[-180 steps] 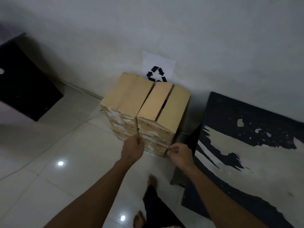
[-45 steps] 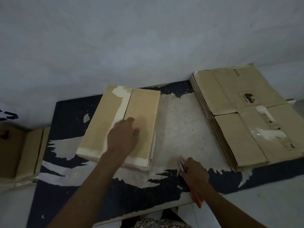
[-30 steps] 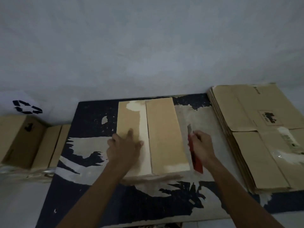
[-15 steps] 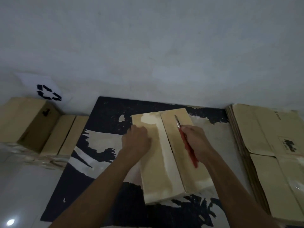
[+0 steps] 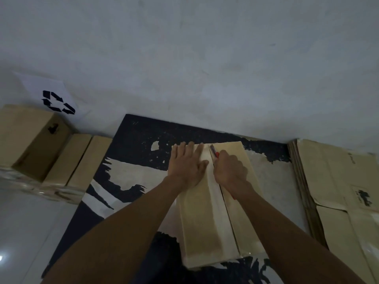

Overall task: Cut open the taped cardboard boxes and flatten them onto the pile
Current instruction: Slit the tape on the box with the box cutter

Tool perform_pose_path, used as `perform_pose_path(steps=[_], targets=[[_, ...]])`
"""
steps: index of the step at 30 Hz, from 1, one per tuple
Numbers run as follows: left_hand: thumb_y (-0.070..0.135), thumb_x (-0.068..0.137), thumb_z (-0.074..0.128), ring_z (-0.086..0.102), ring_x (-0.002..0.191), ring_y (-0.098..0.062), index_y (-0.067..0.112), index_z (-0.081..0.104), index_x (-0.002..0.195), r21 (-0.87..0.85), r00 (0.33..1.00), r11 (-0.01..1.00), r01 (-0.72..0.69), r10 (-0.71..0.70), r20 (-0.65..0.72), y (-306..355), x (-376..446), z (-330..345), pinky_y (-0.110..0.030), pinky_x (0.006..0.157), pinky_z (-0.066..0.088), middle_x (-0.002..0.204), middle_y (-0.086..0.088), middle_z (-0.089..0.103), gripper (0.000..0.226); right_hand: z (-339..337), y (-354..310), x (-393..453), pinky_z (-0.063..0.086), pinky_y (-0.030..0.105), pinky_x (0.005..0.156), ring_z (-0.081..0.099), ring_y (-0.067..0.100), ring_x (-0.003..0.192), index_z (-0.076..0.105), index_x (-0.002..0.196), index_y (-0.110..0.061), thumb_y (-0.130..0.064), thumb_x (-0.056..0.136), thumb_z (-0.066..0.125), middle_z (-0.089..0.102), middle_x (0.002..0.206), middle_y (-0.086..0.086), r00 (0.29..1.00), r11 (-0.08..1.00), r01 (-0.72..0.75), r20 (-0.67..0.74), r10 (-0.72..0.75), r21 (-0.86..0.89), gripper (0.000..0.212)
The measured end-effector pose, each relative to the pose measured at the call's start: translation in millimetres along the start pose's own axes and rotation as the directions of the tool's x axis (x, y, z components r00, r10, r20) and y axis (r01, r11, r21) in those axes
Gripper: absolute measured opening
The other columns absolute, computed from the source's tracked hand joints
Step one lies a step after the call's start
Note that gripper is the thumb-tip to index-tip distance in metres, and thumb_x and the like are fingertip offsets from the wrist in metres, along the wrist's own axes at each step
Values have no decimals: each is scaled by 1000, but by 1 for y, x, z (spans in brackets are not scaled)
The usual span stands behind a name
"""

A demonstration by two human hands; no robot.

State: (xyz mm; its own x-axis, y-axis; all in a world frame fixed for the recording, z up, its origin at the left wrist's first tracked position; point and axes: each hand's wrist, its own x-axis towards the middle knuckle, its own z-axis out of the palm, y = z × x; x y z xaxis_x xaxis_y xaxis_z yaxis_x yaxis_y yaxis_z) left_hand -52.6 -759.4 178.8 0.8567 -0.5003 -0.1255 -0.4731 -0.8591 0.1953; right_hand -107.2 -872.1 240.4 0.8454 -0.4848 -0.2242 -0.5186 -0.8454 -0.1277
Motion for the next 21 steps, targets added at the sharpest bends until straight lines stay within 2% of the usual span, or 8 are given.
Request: perform_pose_path(steps=[7,12,16,18,21], targets=[[59,101,12,3,152,-31,28,4,159,7,1000,1000,-8,8,-20,-1,-1,2,-50,123,-2,165,-5,9,66,4,-8,9,41,37,78,59,29,107,48,126,-16,-30,104,39,58,118,9,1000,998,7,0,-7,-56,27],[57,102,13,1,152,-31,28,3,159,-9,1000,1000,-8,7,-18,-1,-1,2,-50,123,-3,166,-6,8,64,-1,-18,11,44,39,85,57,29,112,50,128,-14,-29,102,45,57,122,9,1000,994,15,1,-15,-112,30],[54,104,16,1,152,-32,28,2,158,5,1000,1000,-8,8,-12,-1,-1,2,-50,123,-3,165,-7,7,62,-8,-31,13,39,35,78,59,27,110,53,128,-17,-29,100,51,59,122,7,998,987,56,15,-54,-151,31],[52,104,16,2,152,-32,28,3,158,-6,1000,1000,-6,6,-23,-2,0,3,-50,123,-3,165,-7,9,61,-15,-33,13,37,34,77,59,27,111,53,130,-18,-32,100,51,58,124,7,997,980,77,41,-71,-182,34],[49,105,13,3,152,-31,28,4,159,-24,1000,1000,4,-4,-29,-1,0,4,-49,123,-2,165,-6,10,58,-24,-30,6,40,36,85,55,29,116,48,132,-15,-32,101,44,54,128,10,993,969,76,104,-53,-234,35]])
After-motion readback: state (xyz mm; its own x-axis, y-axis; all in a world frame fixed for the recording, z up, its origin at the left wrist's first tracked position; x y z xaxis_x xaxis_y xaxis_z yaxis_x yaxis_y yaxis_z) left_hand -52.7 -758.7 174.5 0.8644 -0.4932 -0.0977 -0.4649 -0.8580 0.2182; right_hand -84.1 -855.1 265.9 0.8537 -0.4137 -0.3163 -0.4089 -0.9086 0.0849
